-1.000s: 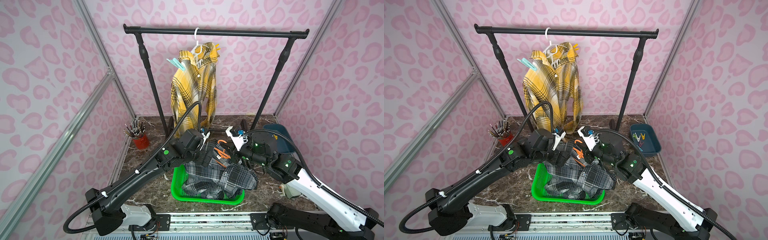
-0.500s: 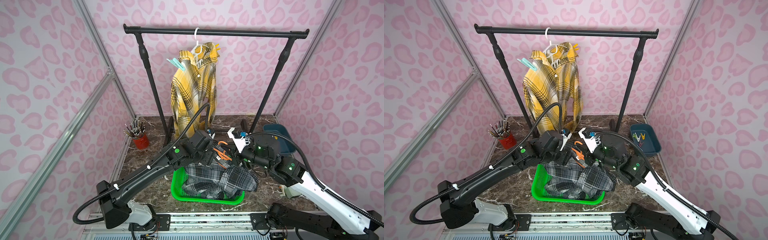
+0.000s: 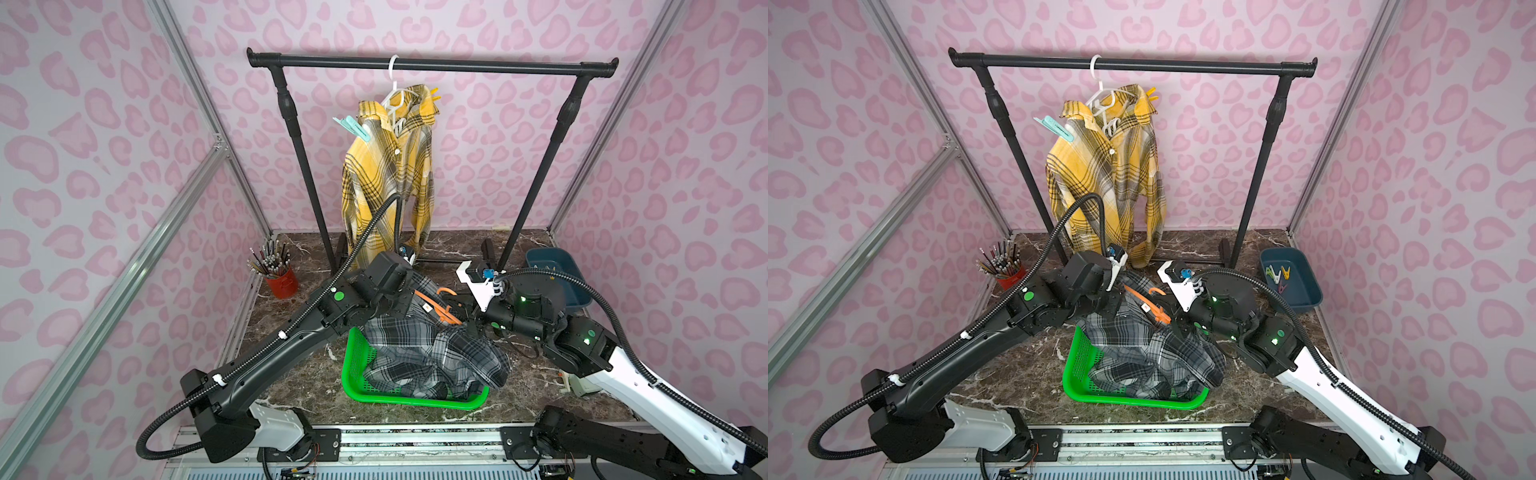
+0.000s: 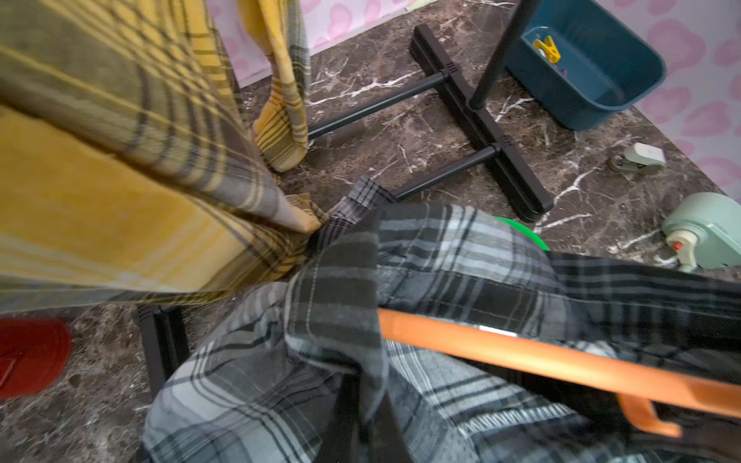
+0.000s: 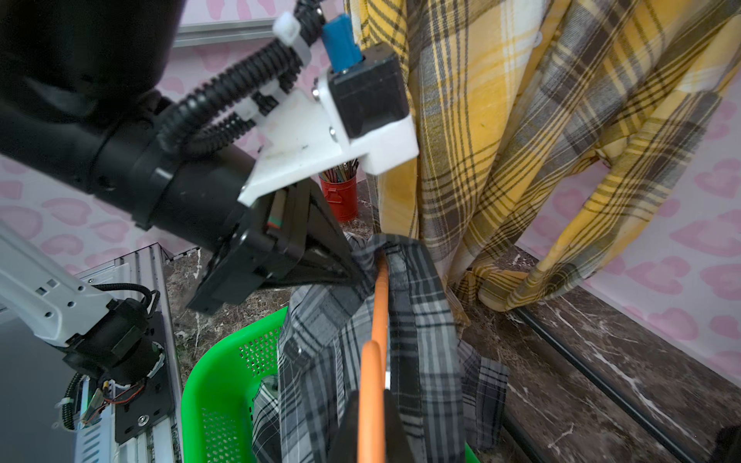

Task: Remove the clothespins securing long-sleeve shirts to the hanger
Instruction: Remove the long-sleeve shirt from the hanger.

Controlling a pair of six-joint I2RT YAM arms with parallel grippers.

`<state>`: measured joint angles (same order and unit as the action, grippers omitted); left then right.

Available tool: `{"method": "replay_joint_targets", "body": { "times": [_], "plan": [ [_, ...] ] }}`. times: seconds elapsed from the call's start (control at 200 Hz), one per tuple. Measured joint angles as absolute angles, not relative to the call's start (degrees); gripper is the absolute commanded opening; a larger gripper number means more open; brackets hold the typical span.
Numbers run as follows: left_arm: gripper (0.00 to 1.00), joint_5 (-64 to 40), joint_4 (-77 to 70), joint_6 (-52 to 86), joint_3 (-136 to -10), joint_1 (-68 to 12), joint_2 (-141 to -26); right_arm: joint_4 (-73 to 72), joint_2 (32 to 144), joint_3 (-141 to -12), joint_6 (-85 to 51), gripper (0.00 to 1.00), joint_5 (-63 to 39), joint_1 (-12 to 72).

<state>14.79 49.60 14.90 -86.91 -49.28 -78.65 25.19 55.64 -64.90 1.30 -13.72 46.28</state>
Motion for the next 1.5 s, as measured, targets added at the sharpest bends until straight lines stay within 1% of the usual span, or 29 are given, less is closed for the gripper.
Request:
{"method": "replay_joint_targets", "body": {
  "times": [0.13, 0.275, 0.43, 0.58, 0.85, 1.06, 1.235, 1.5],
  "plan": [
    [0.03, 14.81, 50.09, 14.68, -84.64, -46.11, -76.53, 25.58, 53.89, -64.03, 1.91, 0.0, -13.82, 46.11],
    [0.03, 14.39, 50.92, 14.44, -82.67, -42.78, -74.65, 25.69, 52.49, -63.48, 2.17, 0.0, -16.23, 45.3],
    [0.03, 12.91, 50.87, 14.26, -82.08, -40.99, -73.25, 25.58, 51.96, -62.46, 2.52, 0.0, -17.65, 43.97],
    [0.03, 10.85, 50.33, 14.28, -79.92, -40.82, -73.08, 23.75, 49.28, -61.14, 1.78, 0.0, -19.99, 41.39],
    [0.03, 7.75, 46.92, 16.21, -72.38, -40.34, -69.52, 22.02, 46.35, -61.28, -0.05, 0.0, -25.32, 35.83],
    [0.03, 6.46, 45.23, 16.4, -71.29, -40.18, -68.36, 20.12, 45.56, -61.14, -0.91, 0.0, -28.03, 33.71],
    [0.03, 5.37, 44.03, 15.92, -70.41, -40.05, -66.15, 16.6, 44.66, -59.53, -2.68, 0.0, -27.92, 32.84],
    [0.03, 0.27, 39.9, 14.7, -64.51, -40.03, -61.54, 9.21, 44.1, -56.77, -6.59, 0.0, -24.77, 32.75]
  ]
}}
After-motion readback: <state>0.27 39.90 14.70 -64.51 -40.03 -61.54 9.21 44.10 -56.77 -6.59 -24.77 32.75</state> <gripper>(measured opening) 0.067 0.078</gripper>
